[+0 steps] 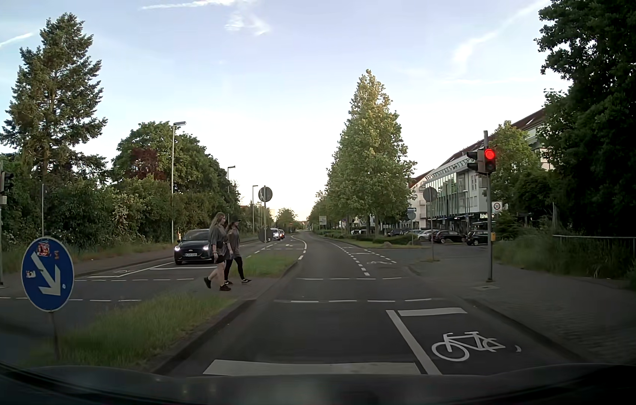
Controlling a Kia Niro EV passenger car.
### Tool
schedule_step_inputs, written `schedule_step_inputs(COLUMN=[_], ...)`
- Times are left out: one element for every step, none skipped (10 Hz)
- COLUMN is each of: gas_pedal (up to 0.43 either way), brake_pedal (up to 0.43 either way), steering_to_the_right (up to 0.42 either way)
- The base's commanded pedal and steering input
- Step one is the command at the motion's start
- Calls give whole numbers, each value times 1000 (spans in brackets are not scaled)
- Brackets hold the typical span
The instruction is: Follow the waypoints while adhering to traffic rules and regulations
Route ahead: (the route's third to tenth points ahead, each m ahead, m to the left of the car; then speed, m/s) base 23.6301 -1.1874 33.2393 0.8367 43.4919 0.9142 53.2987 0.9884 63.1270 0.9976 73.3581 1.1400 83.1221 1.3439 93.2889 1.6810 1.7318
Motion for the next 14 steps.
schedule_step_inputs(gas_pedal=[0,0,0,0,0,0,0,0,0,0,0,0,0,0], brake_pedal=[201,195,183,183,183,177,177,183,189,195,201,207,207,207], steering_to_the_right=[24,28,31,31,28,23,18,16,15,13,11,11,11,11])
